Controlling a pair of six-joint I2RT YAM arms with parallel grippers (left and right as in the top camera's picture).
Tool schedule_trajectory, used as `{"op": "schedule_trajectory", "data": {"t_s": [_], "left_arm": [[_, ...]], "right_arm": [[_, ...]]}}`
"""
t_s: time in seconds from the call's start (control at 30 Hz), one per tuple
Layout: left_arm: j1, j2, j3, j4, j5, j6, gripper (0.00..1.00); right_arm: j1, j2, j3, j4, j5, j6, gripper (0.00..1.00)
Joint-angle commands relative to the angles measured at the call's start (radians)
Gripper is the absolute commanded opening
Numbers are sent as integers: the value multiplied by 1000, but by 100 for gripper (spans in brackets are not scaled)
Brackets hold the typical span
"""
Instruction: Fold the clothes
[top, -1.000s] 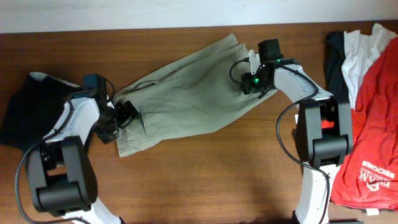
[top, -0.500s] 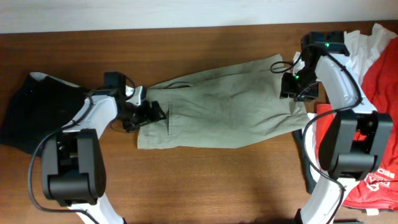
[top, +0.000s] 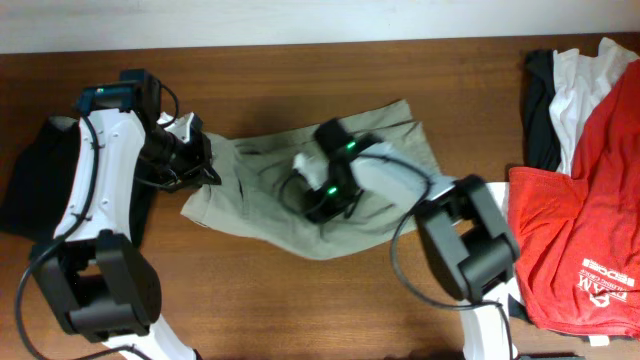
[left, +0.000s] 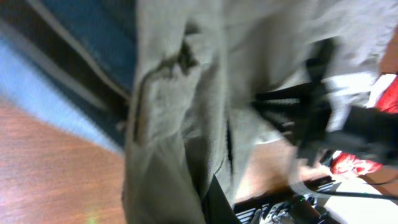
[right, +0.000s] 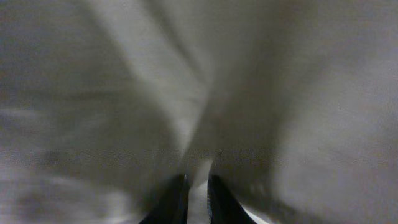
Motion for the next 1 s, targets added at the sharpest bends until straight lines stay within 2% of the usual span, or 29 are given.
{"op": "schedule_trajectory", "data": {"t_s": [0.0, 0.07, 0.1, 0.13, 0.23, 0.3, 0.37, 0.43, 0.5, 0.67, 0.7, 0.73, 0.77, 0.87, 0.9, 0.97], "left_arm": [[5, -117, 42, 3, 69, 10, 0], [5, -172, 47, 23, 70, 10, 0], [5, -195, 47, 35, 68, 10, 0], [4, -204, 47, 36, 42, 10, 0], [4, -205, 45, 32, -2, 10, 0], [4, -205, 45, 33, -1, 9, 0], [-10, -205, 45, 53, 39, 5, 0], [-102, -205, 45, 102, 66, 5, 0], [-274, -194, 45, 207, 55, -49, 0], [-555, -43, 44, 411, 52, -100, 2], [-595, 5, 44, 480, 53, -100, 25], [-605, 23, 44, 520, 51, -99, 52], [-594, 23, 45, 551, 51, -91, 67], [-502, 20, 81, 554, 35, -84, 71], [-450, 22, 77, 554, -29, -84, 76], [-380, 37, 76, 555, -91, -85, 86]], "right_arm": [[130, 26, -3, 124, -57, -3, 18], [157, 26, 5, 167, -50, -3, 21], [139, 19, 40, 127, 6, -4, 22], [98, -4, 88, 45, 76, -4, 28], [-121, -53, 248, -196, 264, -15, 33], [-278, -41, 224, -294, 295, -15, 33], [-384, -34, 110, -297, 295, -46, 33], [-422, -34, -55, -227, 294, -46, 33], [-416, -34, -145, -180, 291, -40, 33], [-420, -36, -138, -212, 291, -28, 27], [-430, -45, -117, -249, 294, -29, 27], [-452, -61, -90, -288, 341, 9, 28], [-507, -95, -32, -346, 405, 68, 30], [-672, -193, 162, -484, 412, 102, 33], [-713, -235, 245, -537, 381, 91, 36], [-705, -261, 263, -549, 275, 20, 40]]}}
